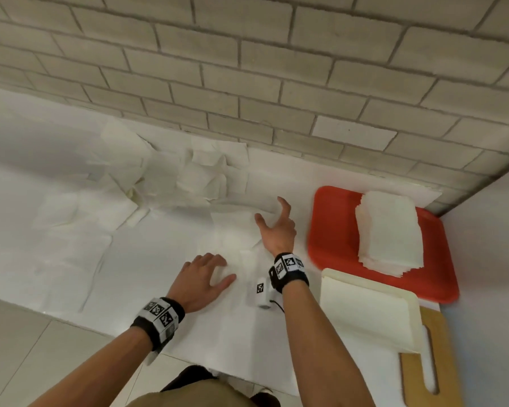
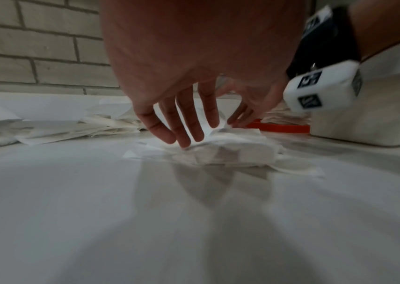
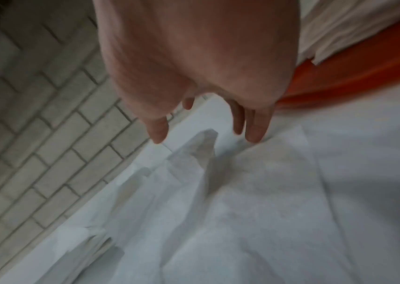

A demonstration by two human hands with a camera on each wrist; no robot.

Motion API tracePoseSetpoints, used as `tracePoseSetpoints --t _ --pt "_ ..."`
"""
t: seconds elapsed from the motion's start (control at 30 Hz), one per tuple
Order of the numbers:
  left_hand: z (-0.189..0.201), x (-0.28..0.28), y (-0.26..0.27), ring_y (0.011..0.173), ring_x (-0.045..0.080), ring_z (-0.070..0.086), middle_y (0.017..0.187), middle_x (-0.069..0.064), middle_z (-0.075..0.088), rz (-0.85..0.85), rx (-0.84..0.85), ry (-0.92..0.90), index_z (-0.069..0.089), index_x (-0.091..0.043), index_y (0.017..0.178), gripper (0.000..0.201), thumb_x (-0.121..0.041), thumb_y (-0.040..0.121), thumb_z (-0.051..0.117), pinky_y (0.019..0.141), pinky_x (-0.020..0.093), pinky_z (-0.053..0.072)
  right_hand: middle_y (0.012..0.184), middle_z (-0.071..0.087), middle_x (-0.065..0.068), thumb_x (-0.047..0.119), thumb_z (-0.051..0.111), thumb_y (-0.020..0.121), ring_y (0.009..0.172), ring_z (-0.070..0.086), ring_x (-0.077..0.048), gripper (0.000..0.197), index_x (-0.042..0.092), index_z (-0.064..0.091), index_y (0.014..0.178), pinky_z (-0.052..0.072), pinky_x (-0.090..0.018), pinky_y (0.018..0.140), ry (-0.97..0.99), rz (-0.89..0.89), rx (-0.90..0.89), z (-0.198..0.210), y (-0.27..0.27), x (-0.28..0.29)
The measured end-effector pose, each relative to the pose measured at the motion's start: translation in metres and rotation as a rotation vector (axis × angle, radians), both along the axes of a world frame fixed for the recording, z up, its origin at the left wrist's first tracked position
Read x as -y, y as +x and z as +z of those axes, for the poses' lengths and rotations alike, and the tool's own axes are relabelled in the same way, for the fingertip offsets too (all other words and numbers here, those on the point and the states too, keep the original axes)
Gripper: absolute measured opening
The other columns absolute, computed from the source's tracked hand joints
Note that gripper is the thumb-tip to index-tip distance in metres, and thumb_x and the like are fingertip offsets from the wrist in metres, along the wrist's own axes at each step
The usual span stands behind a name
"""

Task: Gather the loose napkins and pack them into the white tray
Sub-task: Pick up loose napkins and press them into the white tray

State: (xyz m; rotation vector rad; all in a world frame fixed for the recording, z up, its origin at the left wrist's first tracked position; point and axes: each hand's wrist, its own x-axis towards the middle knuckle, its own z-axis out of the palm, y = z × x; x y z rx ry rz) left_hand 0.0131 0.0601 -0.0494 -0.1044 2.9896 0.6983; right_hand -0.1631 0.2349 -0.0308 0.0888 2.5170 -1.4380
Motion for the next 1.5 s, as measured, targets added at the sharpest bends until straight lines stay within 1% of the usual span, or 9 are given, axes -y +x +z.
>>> tracePoseSetpoints --t 0.2,0.33,0.53,0.67,0.9,1.13,1.27,1.37,1.5 --pt "0.025 0.045 -0.036 0.107 0.015 0.066 0.115 -0.008 0.068 0.261 -0.076 0.412 0.049 -0.031 0.13 0.04 -0.061 0.104 0.049 0.095 0.042 0.055 0.081 0.07 0.002 0.015 0.075 0.096 0.059 0.053 -0.005 0.027 0.035 0.074 0.115 0.052 -0.03 0.074 -0.164 0.081 -0.116 0.026 -0.001 0.006" --pt "0.057 0.047 -0.054 0.117 0.019 0.068 0.129 0.0 0.07 0.331 0.036 0.798 0.027 -0.039 0.149 0.06 -0.07 0.102 0.047 0.103 0.038 0.051 0.114 0.076 0.004 0.006 0.076 0.097 0.08 0.057 -0.022 0.027 0.023 0.073 0.118 0.051 -0.034 0.078 -0.52 0.114 -0.207 0.069 0.044 -0.001" --pt "0.081 0.029 -0.066 0.129 0.029 0.068 0.144 0.01 0.064 0.254 0.076 1.432 0.027 -0.045 0.154 0.088 -0.051 0.086 0.082 0.107 0.051 0.055 0.109 0.063 -0.014 0.023 0.093 0.082 0.098 0.061 -0.035 0.04 0.012 0.064 0.106 0.048 -0.054 0.091 -0.839 -0.02 -0.092 0.072 0.094 -0.017" --pt "0.086 0.028 -0.071 0.127 0.025 0.069 0.143 0.004 0.066 0.176 -0.017 1.275 0.042 -0.042 0.15 0.08 -0.018 0.089 0.087 0.103 0.046 0.058 0.105 0.056 -0.017 0.031 0.099 0.077 0.1 0.053 -0.036 0.056 0.011 0.06 0.112 0.044 -0.054 0.091 -0.909 -0.103 0.006 0.057 0.104 -0.019" --pt "0.102 0.049 -0.072 0.116 -0.005 0.064 0.138 -0.037 0.056 0.177 -0.138 0.996 0.056 -0.048 0.141 0.059 -0.032 0.092 0.083 0.091 0.013 0.053 0.096 0.058 -0.006 0.041 0.097 0.075 0.087 0.048 -0.022 0.048 0.014 0.067 0.101 0.039 -0.036 0.079 -0.891 -0.176 -0.019 0.057 0.103 -0.023" --pt "0.118 0.061 -0.066 0.118 0.026 0.071 0.129 0.003 0.071 0.178 -0.198 1.058 0.061 -0.033 0.142 0.044 -0.026 0.101 0.074 0.098 0.043 0.06 0.127 0.072 -0.012 0.012 0.076 0.099 0.112 0.071 -0.028 0.062 0.029 0.051 0.152 0.058 -0.044 0.096 -0.977 0.011 0.1 0.077 0.098 -0.022" --pt "0.12 0.068 -0.065 0.144 0.017 0.052 0.15 -0.009 0.057 0.284 -0.162 1.153 0.058 -0.041 0.144 0.052 -0.056 0.097 0.071 0.12 0.052 0.041 0.114 0.07 0.002 0.008 0.077 0.099 0.105 0.063 -0.021 0.041 0.02 0.065 0.137 0.047 -0.04 0.1 -0.784 0.016 -0.002 0.072 0.09 -0.012" --pt "0.108 0.075 -0.059 0.132 0.019 0.062 0.141 -0.003 0.065 0.265 0.023 1.378 0.048 -0.047 0.151 0.086 -0.073 0.076 0.082 0.11 0.059 0.048 0.115 0.068 -0.002 0.013 0.079 0.099 0.11 0.061 -0.021 0.026 0.016 0.071 0.124 0.045 -0.048 0.105 -0.762 -0.136 -0.05 0.058 0.088 -0.007" --pt "0.092 0.071 -0.048 0.114 0.029 0.075 0.124 0.008 0.077 0.213 -0.011 1.225 0.047 -0.048 0.149 0.083 -0.025 0.083 0.092 0.103 0.05 0.057 0.11 0.071 -0.001 0.019 0.082 0.097 0.11 0.064 -0.022 0.019 0.015 0.075 0.114 0.046 -0.053 0.102 -0.73 -0.237 -0.033 0.047 0.09 -0.005"
